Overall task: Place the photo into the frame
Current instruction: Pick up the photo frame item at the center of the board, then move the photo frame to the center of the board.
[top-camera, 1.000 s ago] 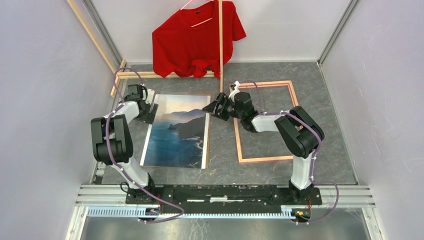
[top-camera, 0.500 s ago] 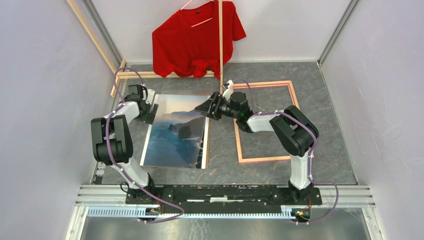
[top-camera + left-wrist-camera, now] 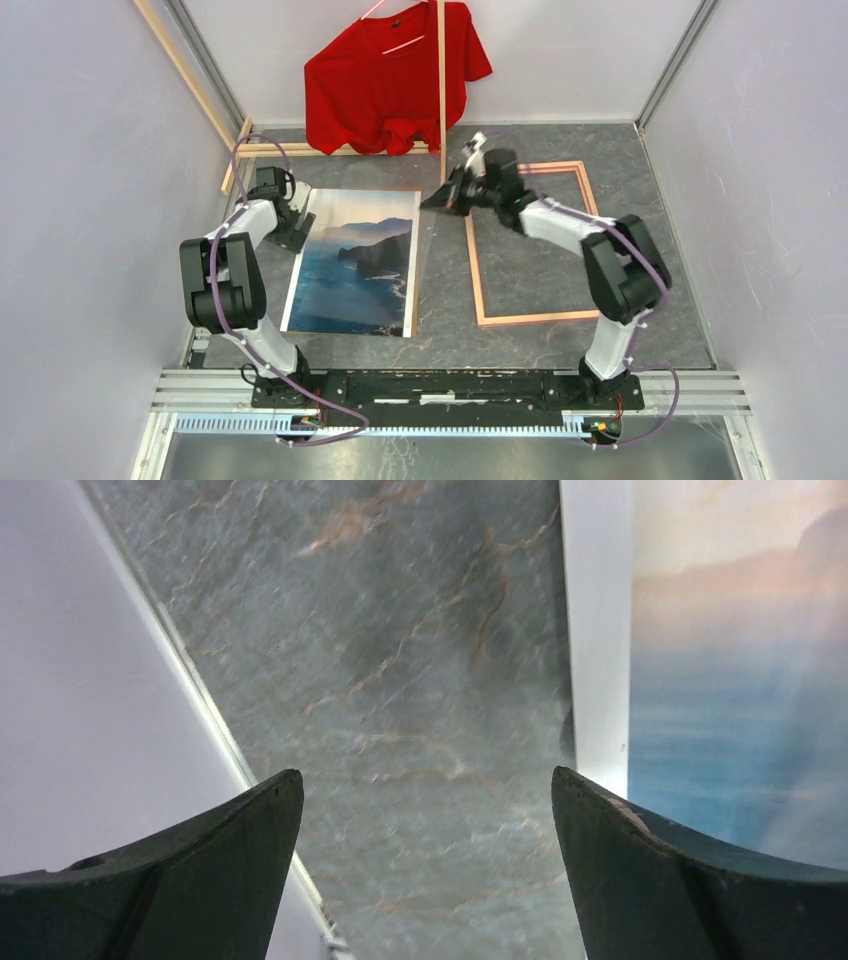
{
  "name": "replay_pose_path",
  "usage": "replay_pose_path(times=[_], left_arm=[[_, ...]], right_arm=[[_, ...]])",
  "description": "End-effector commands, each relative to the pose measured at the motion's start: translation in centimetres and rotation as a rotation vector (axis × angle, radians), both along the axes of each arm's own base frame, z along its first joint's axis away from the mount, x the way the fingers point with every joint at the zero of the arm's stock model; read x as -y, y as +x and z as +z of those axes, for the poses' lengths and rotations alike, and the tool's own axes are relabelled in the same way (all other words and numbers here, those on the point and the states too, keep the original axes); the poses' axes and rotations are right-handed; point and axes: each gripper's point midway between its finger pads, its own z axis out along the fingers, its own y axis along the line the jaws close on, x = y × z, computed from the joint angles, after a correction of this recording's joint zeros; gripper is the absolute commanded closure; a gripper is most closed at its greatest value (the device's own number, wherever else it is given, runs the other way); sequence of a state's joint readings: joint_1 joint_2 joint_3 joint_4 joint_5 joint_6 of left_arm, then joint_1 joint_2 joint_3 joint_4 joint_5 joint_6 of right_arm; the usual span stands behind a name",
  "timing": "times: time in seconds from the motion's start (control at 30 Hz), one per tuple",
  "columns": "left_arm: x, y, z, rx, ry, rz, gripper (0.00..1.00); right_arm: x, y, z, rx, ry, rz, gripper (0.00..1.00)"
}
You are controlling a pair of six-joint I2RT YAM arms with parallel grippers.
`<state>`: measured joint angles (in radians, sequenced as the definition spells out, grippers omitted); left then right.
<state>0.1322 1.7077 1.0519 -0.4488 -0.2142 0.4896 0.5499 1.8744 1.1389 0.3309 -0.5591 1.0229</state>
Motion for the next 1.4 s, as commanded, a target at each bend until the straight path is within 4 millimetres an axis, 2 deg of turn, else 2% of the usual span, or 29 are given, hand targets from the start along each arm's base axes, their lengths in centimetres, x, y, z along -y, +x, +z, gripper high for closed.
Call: replay_pose_path(times=[0.0, 0.07, 0.17, 0.2, 0.27, 0.33, 0.4, 0.47, 0.53, 0.63, 0.73, 0.83, 0.93, 1.03, 1.23, 1.37], left_arm=[[-0.1, 1.0, 6.5, 0.044, 0.034, -0.064, 0.0], [1.9, 1.7, 8.2, 0.062, -0.01, -0.091, 0.0], [8.1, 2.8, 9.7, 0.097, -0.027, -0.214, 0.0], [10.3, 3.2, 10.1, 0.112, -0.056, -0.238, 0.0], [14.7, 3.9, 10.6, 0.139, -0.138, -0.286, 0.0], [18.8, 4.5, 10.2, 0.129, -0.231, -0.331, 0.0], [22.2, 4.8, 9.1, 0.101, -0.262, -0.381, 0.0], [24.9, 5.1, 8.1, 0.08, -0.255, -0.428, 0.0], [27.9, 5.2, 7.3, 0.061, -0.276, -0.467, 0.0], [31.9, 5.2, 6.6, 0.051, -0.347, -0.499, 0.0], [35.8, 4.6, 6.1, 0.03, -0.394, -0.548, 0.0], [39.4, 3.5, 5.6, -0.008, -0.479, -0.572, 0.0], [42.7, 2.0, 5.3, -0.056, -0.567, -0.597, 0.0], [44.8, 0.7, 4.2, -0.114, -0.62, -0.621, 0.0], [45.8, -1.0, 0.6, -0.204, -0.601, -0.631, 0.0], [46.8, -1.4, -0.3, -0.229, -0.614, -0.639, 0.02]], right_arm=[[7.7, 1.9, 9.0, 0.207, -0.083, 0.022, 1.0], [12.1, 2.1, 8.8, 0.215, -0.193, -0.029, 1.0], [19.3, 1.7, 6.9, 0.175, -0.346, -0.15, 1.0], [21.3, 0.9, 5.6, 0.139, -0.372, -0.19, 1.0], [24.5, -0.5, 4.5, 0.121, -0.435, -0.283, 1.0], [27.5, -2.1, 3.0, 0.103, -0.545, -0.375, 1.0], [31.6, -3.2, 2.5, 0.077, -0.676, -0.484, 1.0], [35.5, -3.8, 3.4, 0.056, -0.745, -0.615, 1.0], [38.3, -4.0, 6.4, 0.103, -0.705, -0.765, 1.0], [40.4, -3.9, 11.4, 0.182, -0.645, -0.91, 1.0], [41.3, -3.7, 15.6, 0.235, -0.598, -0.992, 1.0], [41.6, -3.6, 18.0, 0.284, -0.553, -1.039, 1.0], [42.0, -3.3, 18.7, 0.288, -0.538, -1.052, 1.0], [42.6, -3.1, 19.0, 0.291, -0.527, -1.067, 1.0], [43.1, -2.6, 19.9, 0.323, -0.505, -1.091, 1.0], [42.8, -2.0, 20.2, 0.336, -0.479, -1.079, 1.0]])
